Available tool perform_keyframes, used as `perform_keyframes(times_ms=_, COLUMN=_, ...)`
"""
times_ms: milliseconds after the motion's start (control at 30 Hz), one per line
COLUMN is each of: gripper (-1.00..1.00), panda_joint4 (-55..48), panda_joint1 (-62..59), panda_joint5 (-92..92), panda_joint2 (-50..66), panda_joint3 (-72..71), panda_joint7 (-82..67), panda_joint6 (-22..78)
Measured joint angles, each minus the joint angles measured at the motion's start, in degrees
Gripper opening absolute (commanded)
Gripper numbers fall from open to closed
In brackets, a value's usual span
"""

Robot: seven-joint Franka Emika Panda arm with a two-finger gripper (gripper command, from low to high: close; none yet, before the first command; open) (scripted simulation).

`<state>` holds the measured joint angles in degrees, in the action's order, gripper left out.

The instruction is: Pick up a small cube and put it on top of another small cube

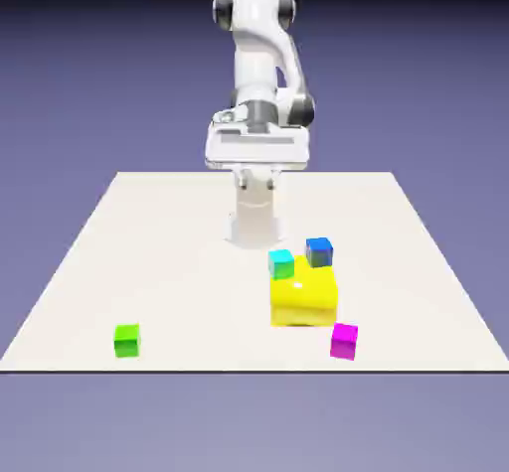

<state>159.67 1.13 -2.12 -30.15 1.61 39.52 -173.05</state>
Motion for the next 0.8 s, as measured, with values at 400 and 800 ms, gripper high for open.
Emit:
perform_keyframes(times_ms=400, gripper=0.00, panda_joint4=-13.25, panda_joint1=4.27, panda_joint5=-21.07, panda_joint2=24.92, panda_joint3=16.00, panda_joint7=-29.18, panda_joint6=9.54)
perform_keyframes(times_ms=800, gripper=0.00, panda_joint4=-26.50, panda_joint1=8.74, panda_joint5=-42.14, panda_joint2=49.84, panda_joint3=32.01, panda_joint7=-58.35, panda_joint6=19.08)
